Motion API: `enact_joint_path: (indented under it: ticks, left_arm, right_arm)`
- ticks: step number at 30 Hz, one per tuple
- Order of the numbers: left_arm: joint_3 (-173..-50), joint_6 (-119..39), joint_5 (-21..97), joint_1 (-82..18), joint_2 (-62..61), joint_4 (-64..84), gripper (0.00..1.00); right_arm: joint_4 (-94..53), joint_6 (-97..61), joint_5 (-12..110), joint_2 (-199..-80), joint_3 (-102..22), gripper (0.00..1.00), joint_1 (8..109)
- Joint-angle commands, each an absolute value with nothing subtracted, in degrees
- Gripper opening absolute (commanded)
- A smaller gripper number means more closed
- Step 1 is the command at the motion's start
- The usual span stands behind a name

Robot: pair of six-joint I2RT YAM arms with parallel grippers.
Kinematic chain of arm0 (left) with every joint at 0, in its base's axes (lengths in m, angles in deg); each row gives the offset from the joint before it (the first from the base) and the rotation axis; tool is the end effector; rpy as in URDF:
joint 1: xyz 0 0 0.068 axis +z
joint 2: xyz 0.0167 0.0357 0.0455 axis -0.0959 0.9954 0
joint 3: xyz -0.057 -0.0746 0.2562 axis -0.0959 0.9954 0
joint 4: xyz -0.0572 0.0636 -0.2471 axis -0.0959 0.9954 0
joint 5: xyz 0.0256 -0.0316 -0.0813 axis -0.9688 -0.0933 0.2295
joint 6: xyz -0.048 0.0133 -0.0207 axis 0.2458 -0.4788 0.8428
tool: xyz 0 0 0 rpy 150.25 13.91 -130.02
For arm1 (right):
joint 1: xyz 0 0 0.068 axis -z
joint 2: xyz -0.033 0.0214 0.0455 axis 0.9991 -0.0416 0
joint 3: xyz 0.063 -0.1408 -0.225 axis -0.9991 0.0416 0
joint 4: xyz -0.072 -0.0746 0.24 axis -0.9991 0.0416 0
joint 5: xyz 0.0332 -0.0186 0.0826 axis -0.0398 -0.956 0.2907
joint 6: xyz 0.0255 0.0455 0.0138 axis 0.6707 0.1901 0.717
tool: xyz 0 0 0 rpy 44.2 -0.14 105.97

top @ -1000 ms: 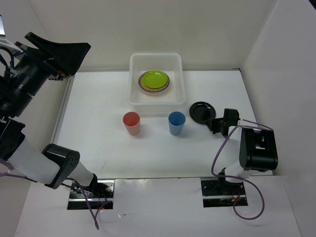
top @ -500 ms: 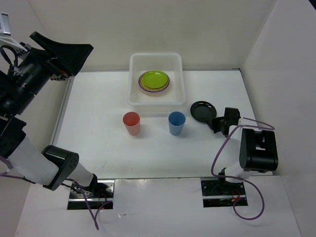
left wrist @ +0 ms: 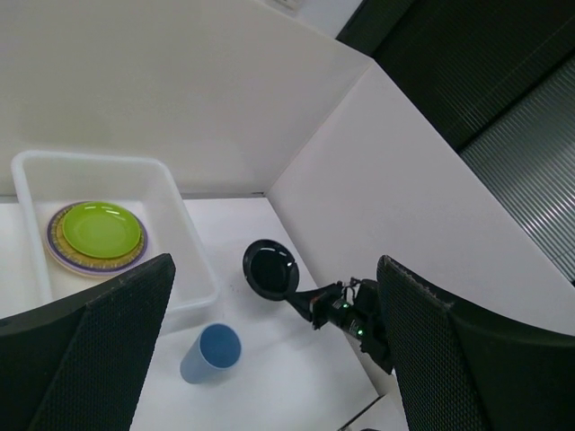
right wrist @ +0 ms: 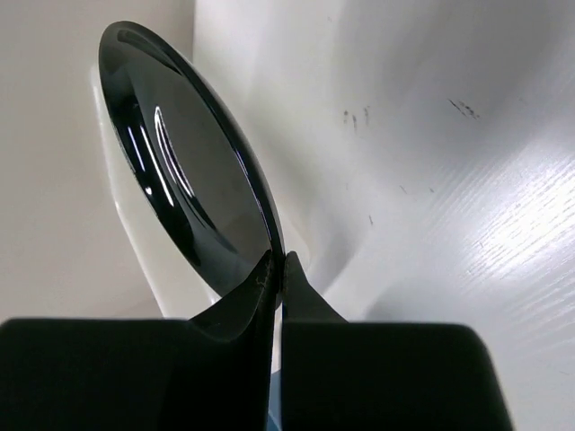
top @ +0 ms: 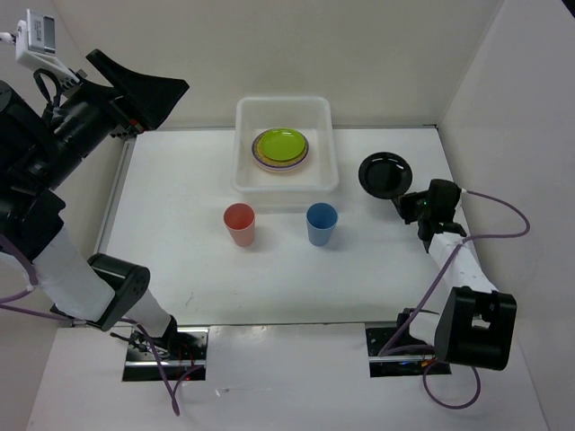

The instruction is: Place the mixed dishes into the plastic bin

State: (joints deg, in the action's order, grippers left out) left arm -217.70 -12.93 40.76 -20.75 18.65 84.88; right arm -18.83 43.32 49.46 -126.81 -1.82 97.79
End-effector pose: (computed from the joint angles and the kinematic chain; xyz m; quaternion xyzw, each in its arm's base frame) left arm 0.1100 -0.0368 0.6474 -0.0589 0.6353 -0.4021 0.6567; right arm 0.2521 -0.0402 0.2251 0.5282 0.7009 0.2841 0.3862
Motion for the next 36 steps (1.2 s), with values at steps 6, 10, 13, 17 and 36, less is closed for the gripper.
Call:
enact_joint_path:
  ticks: [6, 10, 13, 17, 36]
  left_arm:
    - [-218.76, -14.67, 42.32, -20.53, 18.57, 84.97, 0.99]
    - [-218.76, -14.67, 42.32, -20.53, 18.57, 85.49, 0.99]
    - [-218.76, -14.67, 42.32, -20.53, 18.57, 86.02, 0.99]
    - [-218.76, -14.67, 42.32, -20.53, 18.57, 86.55, 0.99]
    - [-182.52, -15.82, 39.15, -20.53, -2.9, 76.04, 0.99]
  right_arm:
    - [-15.05, 38.09, 53.51, -124.04, -16.37, 0.0, 95.89]
    - [-18.47, 38.08, 52.9, -128.78, -21.2, 0.0, 87.99]
    - [-19.88, 38.08, 51.31, -134.92, -26.39, 0.0, 80.86]
    - [-20.41, 37.56, 50.61, -145.2, -35.6, 0.0, 75.06]
    - [-9.0, 33.87, 44.73, -185.82, -73.66, 0.0, 66.35]
